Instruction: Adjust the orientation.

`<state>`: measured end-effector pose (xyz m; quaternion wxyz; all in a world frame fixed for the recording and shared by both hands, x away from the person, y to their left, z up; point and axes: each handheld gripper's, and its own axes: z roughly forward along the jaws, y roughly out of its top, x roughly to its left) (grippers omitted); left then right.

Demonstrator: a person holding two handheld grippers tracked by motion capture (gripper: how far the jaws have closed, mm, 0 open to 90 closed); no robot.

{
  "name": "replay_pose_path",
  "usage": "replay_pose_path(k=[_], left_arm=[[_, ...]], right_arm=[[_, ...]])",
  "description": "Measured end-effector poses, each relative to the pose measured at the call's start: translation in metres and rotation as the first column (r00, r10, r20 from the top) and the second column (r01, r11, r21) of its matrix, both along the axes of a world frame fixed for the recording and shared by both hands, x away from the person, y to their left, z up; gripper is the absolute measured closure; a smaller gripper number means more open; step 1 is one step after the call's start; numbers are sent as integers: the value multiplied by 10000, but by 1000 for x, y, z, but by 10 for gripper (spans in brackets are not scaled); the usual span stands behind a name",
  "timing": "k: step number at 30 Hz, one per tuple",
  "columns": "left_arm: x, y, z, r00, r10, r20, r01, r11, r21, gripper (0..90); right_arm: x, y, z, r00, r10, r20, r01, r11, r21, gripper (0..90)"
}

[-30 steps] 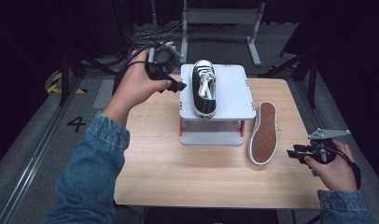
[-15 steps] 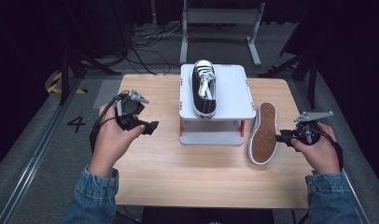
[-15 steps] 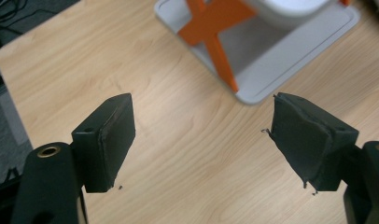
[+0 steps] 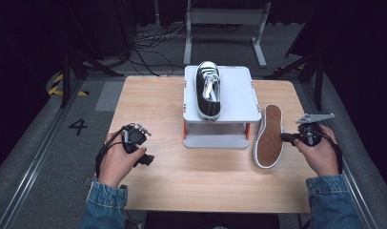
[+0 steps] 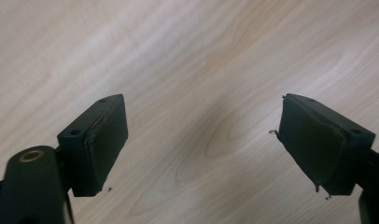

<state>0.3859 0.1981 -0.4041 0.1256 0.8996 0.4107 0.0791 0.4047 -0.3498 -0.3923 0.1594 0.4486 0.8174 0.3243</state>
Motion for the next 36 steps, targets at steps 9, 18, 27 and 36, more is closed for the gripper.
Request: replay_pose_path(k=[9,18,27,36], left_arm=[[5,10,-18,9995,260,-182,-263,9995,-148,174],[8,9,-18,9992,387,-111,-390,9989,-260,170],[17,0,-23,9993,359,-97,-362,9989,-312,171],[8,7,-24,9992,397,101,-394,9988,-285,171]], right_arm=[[7,10,-11,9998,94,192,-91,9999,-136,900],[11,-7,-37,9936,-566,-978,474,9945,-939,900],[4,-26,-47,9917,-960,-853,903,9936,-682,816],[-3,-22,-1,9952,-916,335,923,9956,-180,789]])
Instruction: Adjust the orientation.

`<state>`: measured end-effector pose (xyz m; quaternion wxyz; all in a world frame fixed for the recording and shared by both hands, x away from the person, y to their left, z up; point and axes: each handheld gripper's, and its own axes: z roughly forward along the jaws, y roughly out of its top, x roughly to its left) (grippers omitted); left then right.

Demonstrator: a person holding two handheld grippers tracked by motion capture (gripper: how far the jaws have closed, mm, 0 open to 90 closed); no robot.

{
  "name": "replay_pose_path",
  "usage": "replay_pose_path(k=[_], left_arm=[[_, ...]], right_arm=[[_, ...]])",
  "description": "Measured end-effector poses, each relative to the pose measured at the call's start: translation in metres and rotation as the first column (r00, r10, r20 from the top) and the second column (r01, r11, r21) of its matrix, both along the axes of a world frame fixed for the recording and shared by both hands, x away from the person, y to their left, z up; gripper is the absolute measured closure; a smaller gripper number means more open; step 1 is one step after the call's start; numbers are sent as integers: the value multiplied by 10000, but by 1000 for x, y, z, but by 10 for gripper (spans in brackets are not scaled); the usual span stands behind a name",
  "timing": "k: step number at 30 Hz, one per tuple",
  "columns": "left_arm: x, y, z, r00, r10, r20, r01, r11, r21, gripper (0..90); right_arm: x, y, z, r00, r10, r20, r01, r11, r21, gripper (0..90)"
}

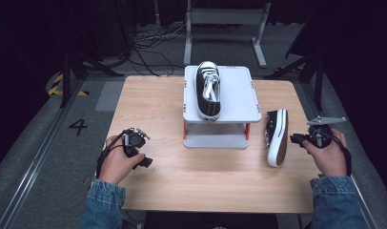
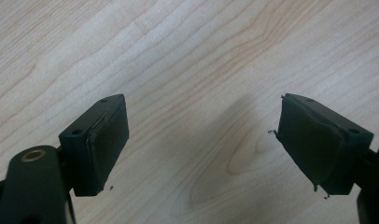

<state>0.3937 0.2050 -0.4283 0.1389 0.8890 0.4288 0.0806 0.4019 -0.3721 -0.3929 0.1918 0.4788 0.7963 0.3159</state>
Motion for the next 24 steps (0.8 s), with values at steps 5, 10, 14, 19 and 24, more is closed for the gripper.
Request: replay_pose_path(k=[5,10,14,19,24], left_arm=[[-12,9,-2,9999,-74,88,72,9997,241,171],[-15,11,-3,9999,106,-8,-106,9997,240,171],[-11,7,-3,9999,-92,48,91,9997,213,170],[-2,-1,-2,9992,-381,73,381,9993,61,171],[8,-8,0,9989,-469,66,469,9989,-62,170]], right_arm=[[7,32,16,9936,978,564,-991,9949,209,796],[17,52,8,9876,1534,322,-1535,9881,4,811],[17,43,-1,9930,1182,53,-1183,9930,65,850],[6,22,3,9973,673,285,-684,9969,384,862],[-10,-7,6,9991,-148,409,127,9987,503,885]])
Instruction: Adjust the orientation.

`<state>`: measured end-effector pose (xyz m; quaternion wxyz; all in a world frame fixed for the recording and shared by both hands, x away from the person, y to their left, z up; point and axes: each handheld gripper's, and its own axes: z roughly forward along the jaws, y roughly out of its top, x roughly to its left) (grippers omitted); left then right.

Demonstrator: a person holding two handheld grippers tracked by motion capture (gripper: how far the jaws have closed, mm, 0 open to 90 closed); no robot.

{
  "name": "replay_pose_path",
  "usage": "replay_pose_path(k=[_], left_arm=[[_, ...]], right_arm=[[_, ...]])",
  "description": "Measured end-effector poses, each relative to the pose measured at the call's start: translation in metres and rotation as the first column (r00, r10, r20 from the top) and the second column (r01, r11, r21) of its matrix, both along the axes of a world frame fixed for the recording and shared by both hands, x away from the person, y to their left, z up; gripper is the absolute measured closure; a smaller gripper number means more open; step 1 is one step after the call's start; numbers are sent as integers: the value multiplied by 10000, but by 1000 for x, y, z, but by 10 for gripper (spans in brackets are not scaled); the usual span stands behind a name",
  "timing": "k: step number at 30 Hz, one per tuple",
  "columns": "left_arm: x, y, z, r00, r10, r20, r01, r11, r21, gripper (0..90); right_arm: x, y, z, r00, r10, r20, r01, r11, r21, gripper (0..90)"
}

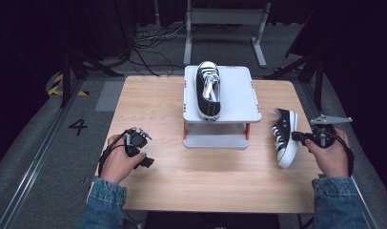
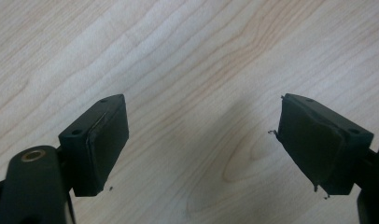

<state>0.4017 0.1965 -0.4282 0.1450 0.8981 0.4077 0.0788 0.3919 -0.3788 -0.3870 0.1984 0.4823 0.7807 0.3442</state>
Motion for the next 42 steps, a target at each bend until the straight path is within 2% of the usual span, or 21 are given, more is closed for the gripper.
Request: replay_pose_path(k=[5,8,11,12,13,14,15,20,21,22,25,27,28,31,32,34,36,37,39,40,42], left_arm=[[7,-11,-1,9996,-284,-21,284,9996,0,171],[11,-19,-1,9984,-563,-109,560,9981,-238,171],[14,-25,1,9974,-715,-62,713,9972,-229,171],[15,-26,2,9973,-734,-27,734,9971,-189,171],[15,-27,2,9969,-787,-18,786,9968,-161,171],[16,-28,3,9968,-799,-19,798,9966,-206,171],[17,-28,3,9965,-841,1,841,9961,-250,170],[17,-30,2,9970,-777,-71,775,9967,-242,171],[17,-30,2,9965,-835,-60,834,9963,-190,171],[17,-29,2,9960,-887,-50,886,9958,-234,171],[15,-28,4,9965,-835,-34,833,9961,-296,170],[14,-26,4,9967,-815,6,815,9963,-258,170],[13,-26,3,9970,-779,-49,777,9966,-268,170],[11,-24,2,9973,-722,-89,721,9973,-157,170],[10,-23,1,9973,-730,-89,728,9971,-204,170],[9,-21,2,9980,-633,-40,632,9978,-195,170],[8,-20,2,9980,-626,-36,625,9978,-201,170],[7,-20,2,9980,-626,-64,624,9978,-203,170],[7,-20,1,9980,-632,-62,631,9978,-193,170],[7,-21,1,9979,-631,-124,629,9979,-138,170],[7,-22,0,9969,-770,-131,768,9970,-131,170]], right_arm=[[-11,-21,-2,9977,-676,-62,674,9970,-389,900],[-17,-37,-9,9939,-1065,-294,1050,9932,-496,900],[-20,-48,-20,9866,-1429,-785,1341,9851,-1075,900],[-19,-56,-35,9762,-1636,-1426,1417,9781,-1523,900],[-19,-56,-35,9762,-1636,-1426,1417,9781,-1523,900],[-19,-59,-43,9744,-1601,-1579,1439,9835,-1093,900],[-20,-64,-47,9765,-1571,-1478,1501,9870,-574,879],[-24,-67,-39,9726,-1918,-1312,1775,9775,-1138,842],[-24,-67,-39,9635,-2126,-1624,1887,9704,-1510,828],[-23,-64,-47,9445,-2109,-2517,1737,9714,-1621,865],[-22,-60,-47,9377,-2133,-2741,1784,9729,-1470,900],[-21,-53,-45,9363,-1868,-2974,1477,9777,-1491,900],[-21,-49,-43,9375,-1727,-3020,1279,9784,-1625,900],[-20,-41,-41,9410,-1156,-3180,770,9883,-1313,900],[-18,-34,-40,9518,-657,-2995,462,9964,-718,900],[-15,-24,-38,9533,-313,-3003,85,9970,-772,900],[-11,-14,-36,9628,53,-2700,-180,9988,-447,891],[-10,-10,-35,9685,356,-2463,-335,9994,125,900],[-8,-4,-33,9767,432,-2101,-458,9989,-73,896],[-7,-2,-33,9771,501,-2067,-525,9986,-64,892],[-7,-4,-28,9812,570,-1842,-609,9980,-161,811]])
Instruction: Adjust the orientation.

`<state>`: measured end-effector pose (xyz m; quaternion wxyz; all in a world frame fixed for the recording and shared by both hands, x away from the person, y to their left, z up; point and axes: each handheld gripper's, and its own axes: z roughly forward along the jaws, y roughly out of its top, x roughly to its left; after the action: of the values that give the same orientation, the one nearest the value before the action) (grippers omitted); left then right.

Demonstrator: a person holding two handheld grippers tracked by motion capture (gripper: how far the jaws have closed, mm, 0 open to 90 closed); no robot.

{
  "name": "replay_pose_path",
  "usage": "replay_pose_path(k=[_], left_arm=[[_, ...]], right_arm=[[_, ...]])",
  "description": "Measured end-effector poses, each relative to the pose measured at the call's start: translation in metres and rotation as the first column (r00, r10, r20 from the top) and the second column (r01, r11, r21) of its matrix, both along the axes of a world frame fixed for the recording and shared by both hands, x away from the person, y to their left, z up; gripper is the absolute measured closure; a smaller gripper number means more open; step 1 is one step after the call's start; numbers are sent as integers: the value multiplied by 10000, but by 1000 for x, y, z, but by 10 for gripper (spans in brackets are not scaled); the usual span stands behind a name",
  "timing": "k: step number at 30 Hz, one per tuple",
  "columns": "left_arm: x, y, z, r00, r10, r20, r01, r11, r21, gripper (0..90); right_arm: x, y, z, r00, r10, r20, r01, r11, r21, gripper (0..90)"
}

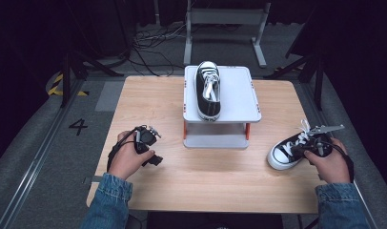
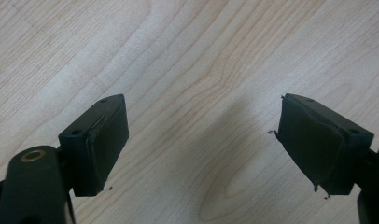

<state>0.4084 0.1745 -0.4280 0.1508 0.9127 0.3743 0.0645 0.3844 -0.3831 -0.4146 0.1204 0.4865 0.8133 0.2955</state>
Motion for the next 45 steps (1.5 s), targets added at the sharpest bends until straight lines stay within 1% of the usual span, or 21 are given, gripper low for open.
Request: replay_pose_path(k=[3,6,7,9,10,11,12,13,18,23,24,27,28,30,32,34,35,37,40,43,45], left_arm=[[0,-1,1,10000,25,30,-25,10000,-75,170],[-1,-1,1,10000,26,36,-25,10000,-89,170],[-1,-1,2,10000,28,23,-28,10000,-57,170],[-3,0,1,10000,83,44,-82,10000,-40,170],[-4,1,1,10000,56,39,-56,10000,0,170],[-6,2,0,9999,107,10,-107,9999,12,170],[-10,5,0,9999,152,32,-153,9999,34,171],[-10,5,0,9999,152,32,-153,9999,34,170],[-20,17,-2,9989,474,-61,-473,9989,72,170],[-26,26,-2,9973,726,-52,-726,9973,135,169],[-26,25,-2,9976,689,-80,-688,9976,57,167],[-26,22,-2,9984,552,-144,-551,9985,50,170],[-25,21,-2,9988,472,-134,-472,9989,48,171],[-23,17,-2,9993,333,-149,-334,9994,-36,170],[-20,13,-2,9995,271,-180,-272,9996,-56,170],[-19,11,-2,9996,176,-215,-176,9998,-25,170],[-17,8,-3,9996,121,-253,-122,9999,-38,170],[-15,6,-3,9997,25,-240,-26,10000,-47,170],[-14,4,-2,9997,-67,-215,64,9999,-155,170],[-12,3,-2,9996,-132,-249,127,9998,-183,170],[-11,3,-2,9997,-119,-204,115,9998,-190,170]], right_arm=[[-1,-16,18,9961,-208,858,255,9982,-547,692],[2,-26,27,9949,25,1006,112,9907,-1359,603],[7,-33,31,9955,612,719,-448,9765,-2106,501],[11,-35,31,9949,862,524,-710,9674,-2433,487],[21,-39,30,9922,1250,-19,-1192,9414,-3157,430],[21,-39,30,9922,1250,-19,-1192,9414,-3157,430],[30,-38,26,9841,1744,-336,-1750,9206,-3491,369],[33,-36,24,9797,1958,-430,-1984,9166,-3470,354],[47,-32,9,9614,2565,-991,-2748,9111,-3071,246],[48,-34,8,9667,2194,-1314,-2486,9270,-2810,342],[43,-34,14,9697,2033,-1353,-2385,9081,-3442,517],[38,-33,18,9703,1811,-1605,-2288,9024,-3652,655],[34,-31,20,9604,1775,-2146,-2486,8936,-3737,773],[33,-31,21,9560,1840,-2284,-2606,8901,-3738,815],[26,-26,24,9476,1988,-2501,-2733,9098,-3123,881],[17,-22,31,9644,1935,-1801,-2298,9503,-2098,884],[14,-20,35,9735,1773,-1441,-2031,9604,-1909,885],[13,-17,37,9802,1527,-1259,-1754,9651,-1945,885],[9,1,43,9998,145,-152,-173,9787,-2045,884],[12,23,38,9980,-631,-93,592,9701,-2353,878],[14,30,34,9972,-671,-316,589,9754,-2126,871]])
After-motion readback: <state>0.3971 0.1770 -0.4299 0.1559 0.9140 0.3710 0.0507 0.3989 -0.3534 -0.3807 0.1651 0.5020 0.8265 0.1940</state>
